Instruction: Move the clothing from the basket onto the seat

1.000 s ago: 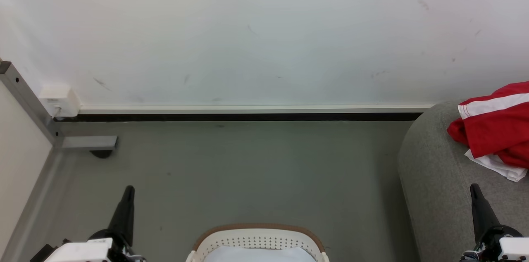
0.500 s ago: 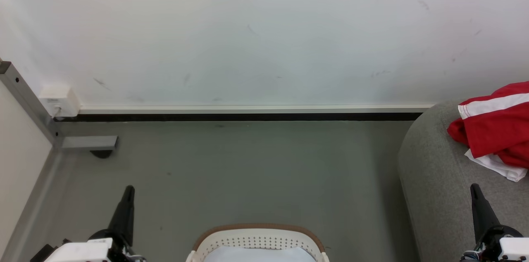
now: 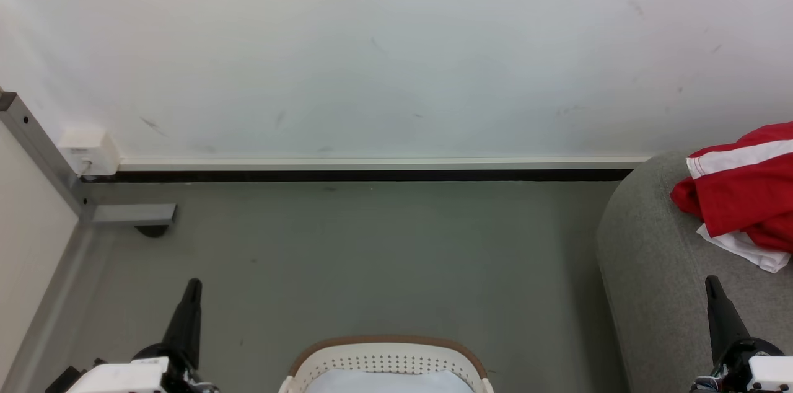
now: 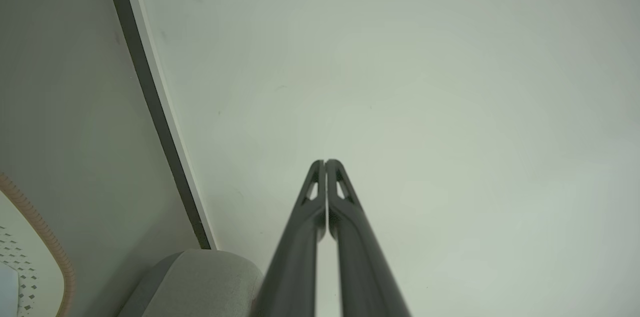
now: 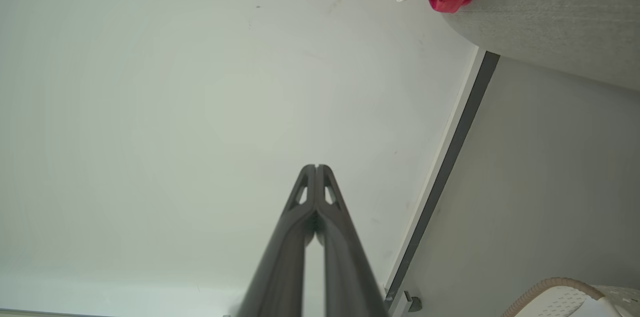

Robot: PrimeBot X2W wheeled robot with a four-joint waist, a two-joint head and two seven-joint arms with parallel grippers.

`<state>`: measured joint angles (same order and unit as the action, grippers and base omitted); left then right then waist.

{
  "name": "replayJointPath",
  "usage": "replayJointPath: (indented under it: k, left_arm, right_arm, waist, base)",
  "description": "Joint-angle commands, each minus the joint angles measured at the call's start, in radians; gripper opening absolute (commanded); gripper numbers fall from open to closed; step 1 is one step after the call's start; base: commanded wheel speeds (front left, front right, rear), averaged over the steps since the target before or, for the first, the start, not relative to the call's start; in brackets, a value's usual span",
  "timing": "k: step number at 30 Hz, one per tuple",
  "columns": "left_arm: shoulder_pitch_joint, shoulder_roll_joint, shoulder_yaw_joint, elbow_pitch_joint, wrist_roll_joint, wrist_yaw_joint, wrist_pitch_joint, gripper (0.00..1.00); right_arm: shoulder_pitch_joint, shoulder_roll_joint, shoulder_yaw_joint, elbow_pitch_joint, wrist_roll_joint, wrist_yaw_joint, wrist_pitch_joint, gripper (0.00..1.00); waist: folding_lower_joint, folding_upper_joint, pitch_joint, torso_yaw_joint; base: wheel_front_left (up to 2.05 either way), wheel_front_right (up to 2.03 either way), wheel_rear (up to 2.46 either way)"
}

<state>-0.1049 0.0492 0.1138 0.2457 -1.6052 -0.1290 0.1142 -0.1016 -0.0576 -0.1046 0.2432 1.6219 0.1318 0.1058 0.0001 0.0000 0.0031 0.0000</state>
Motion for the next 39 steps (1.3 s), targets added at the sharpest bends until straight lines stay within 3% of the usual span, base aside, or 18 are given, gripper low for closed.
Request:
replayJointPath:
  k: [1, 39]
  left_arm:
    - [-0.009, 0.002, 0.002, 0.000, -0.014, -0.004, 0.003, 0.00]
    - [-0.009, 0.002, 0.002, 0.000, -0.014, -0.004, 0.003, 0.00]
  right_arm:
    - [-0.012, 0.001, -0.004, 0.002, -0.004, -0.002, 0.005, 0.00]
    - [-0.013, 0.004, -0.008, 0.002, -0.008, -0.002, 0.006, 0.00]
  waist:
    - [-0.0001, 0.0000, 0.000, 0.000]
    - [-0.0001, 0.0000, 0.000, 0.000]
  base:
    - [0.00, 0.00, 0.00]
    - [0.00, 0.00, 0.00]
